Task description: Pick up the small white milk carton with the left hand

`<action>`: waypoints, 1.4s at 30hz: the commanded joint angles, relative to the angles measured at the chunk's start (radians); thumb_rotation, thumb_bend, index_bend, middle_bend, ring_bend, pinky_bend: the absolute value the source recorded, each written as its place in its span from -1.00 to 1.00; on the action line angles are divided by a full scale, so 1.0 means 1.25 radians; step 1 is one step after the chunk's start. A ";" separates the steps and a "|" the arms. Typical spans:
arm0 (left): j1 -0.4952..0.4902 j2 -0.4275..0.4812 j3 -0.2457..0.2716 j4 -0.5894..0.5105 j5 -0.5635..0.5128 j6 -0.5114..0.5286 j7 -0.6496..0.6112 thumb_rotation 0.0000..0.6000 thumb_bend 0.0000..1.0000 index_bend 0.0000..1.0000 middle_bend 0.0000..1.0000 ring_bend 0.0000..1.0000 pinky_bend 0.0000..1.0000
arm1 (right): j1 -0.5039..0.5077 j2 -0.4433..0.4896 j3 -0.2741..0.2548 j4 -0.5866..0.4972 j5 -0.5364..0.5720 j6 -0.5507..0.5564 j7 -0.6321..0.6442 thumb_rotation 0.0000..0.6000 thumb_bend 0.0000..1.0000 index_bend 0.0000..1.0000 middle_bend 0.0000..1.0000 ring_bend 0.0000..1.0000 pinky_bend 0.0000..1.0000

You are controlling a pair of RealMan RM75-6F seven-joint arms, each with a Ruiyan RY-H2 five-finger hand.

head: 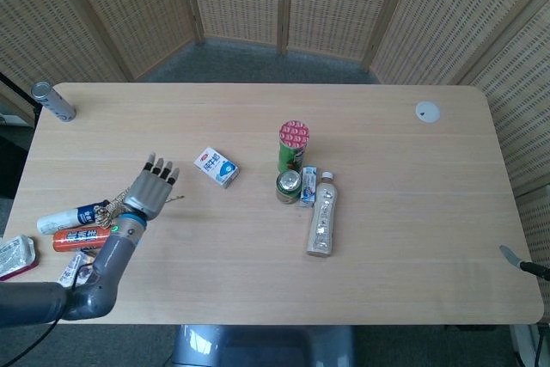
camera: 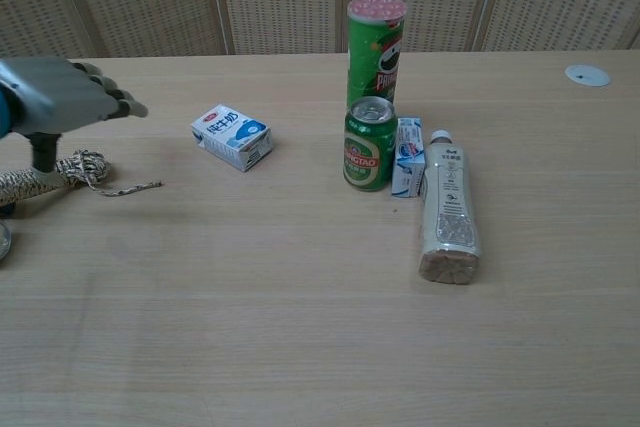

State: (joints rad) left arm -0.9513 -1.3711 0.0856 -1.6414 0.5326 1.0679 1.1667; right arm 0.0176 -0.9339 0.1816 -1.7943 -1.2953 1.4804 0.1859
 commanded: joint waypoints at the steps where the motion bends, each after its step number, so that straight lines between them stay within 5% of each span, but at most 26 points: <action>1: 0.016 0.061 0.009 -0.046 0.008 0.022 -0.026 1.00 -1.00 -1.00 -1.00 -1.00 -1.00 | 0.000 0.001 0.000 0.000 -0.001 0.000 0.004 0.90 -1.00 -1.00 -1.00 -1.00 -1.00; 10: -0.012 -0.115 -0.059 0.196 0.197 -0.065 -0.165 1.00 -1.00 -1.00 -1.00 -1.00 -1.00 | 0.003 0.002 0.004 0.010 0.012 -0.011 0.016 0.92 -1.00 -1.00 -1.00 -1.00 -1.00; 22: -0.077 -0.336 -0.124 0.459 0.157 -0.153 -0.144 1.00 -1.00 -1.00 -1.00 -1.00 -1.00 | 0.005 0.003 0.005 0.023 0.023 -0.023 0.027 0.91 -1.00 -1.00 -1.00 -1.00 -1.00; 42: -0.123 -0.511 -0.194 0.728 0.116 -0.254 -0.139 1.00 -1.00 -1.00 -1.00 -1.00 -1.00 | 0.008 0.001 0.001 0.022 0.023 -0.036 0.028 0.91 -1.00 -1.00 -1.00 -1.00 -1.00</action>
State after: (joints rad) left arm -1.0994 -1.9944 -0.1507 -0.7486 0.6793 0.7618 0.9895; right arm 0.0276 -0.9329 0.1825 -1.7663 -1.2670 1.4360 0.2204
